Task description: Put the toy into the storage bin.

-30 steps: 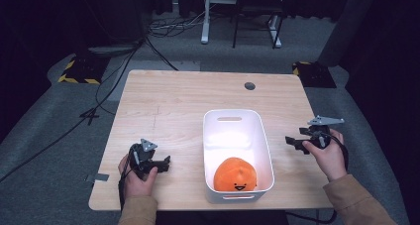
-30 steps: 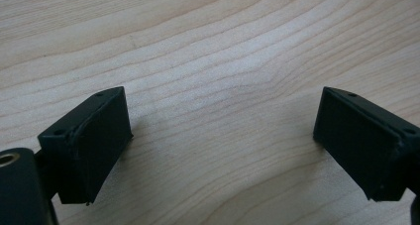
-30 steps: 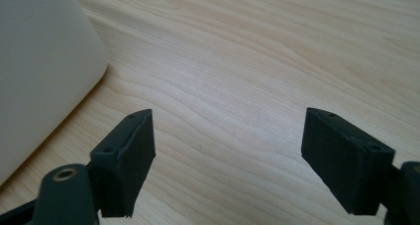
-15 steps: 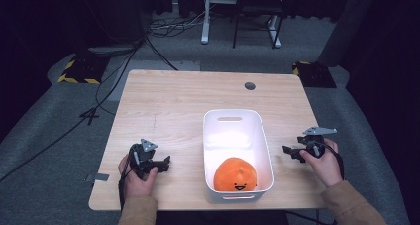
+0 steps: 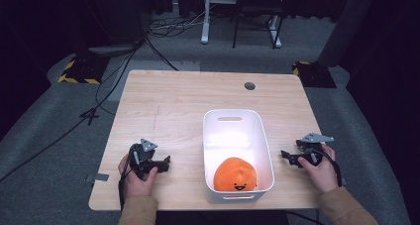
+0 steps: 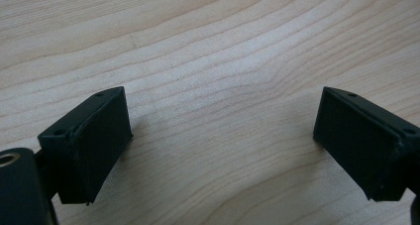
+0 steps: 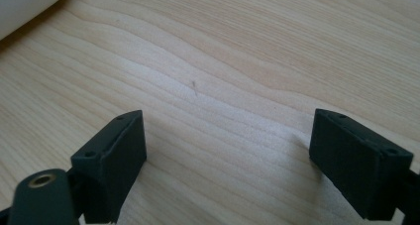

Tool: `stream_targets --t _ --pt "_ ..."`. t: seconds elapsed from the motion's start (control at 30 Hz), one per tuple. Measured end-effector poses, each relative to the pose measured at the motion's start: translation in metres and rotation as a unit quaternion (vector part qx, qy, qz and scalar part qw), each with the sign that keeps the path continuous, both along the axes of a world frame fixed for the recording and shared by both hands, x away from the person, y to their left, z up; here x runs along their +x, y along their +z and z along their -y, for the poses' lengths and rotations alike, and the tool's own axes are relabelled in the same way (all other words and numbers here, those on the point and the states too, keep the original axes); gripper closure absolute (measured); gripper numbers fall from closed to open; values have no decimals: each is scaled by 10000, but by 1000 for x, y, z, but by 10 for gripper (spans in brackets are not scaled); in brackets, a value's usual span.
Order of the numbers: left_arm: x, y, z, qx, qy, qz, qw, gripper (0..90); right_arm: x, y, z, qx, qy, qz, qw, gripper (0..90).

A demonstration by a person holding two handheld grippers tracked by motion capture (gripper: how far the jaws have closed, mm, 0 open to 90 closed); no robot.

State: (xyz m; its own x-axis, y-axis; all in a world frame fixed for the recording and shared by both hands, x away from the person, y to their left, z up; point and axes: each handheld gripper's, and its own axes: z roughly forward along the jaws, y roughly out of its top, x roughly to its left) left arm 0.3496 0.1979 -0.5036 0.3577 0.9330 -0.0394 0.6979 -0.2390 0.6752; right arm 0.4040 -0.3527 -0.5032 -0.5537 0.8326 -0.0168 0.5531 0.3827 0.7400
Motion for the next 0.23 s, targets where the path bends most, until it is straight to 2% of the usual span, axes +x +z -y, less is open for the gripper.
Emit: stream_targets --t 0.23 --pt "0 0 0 1 -1 -1 10000 79 -1 0 -1 -13 -28 -3 10000 142"
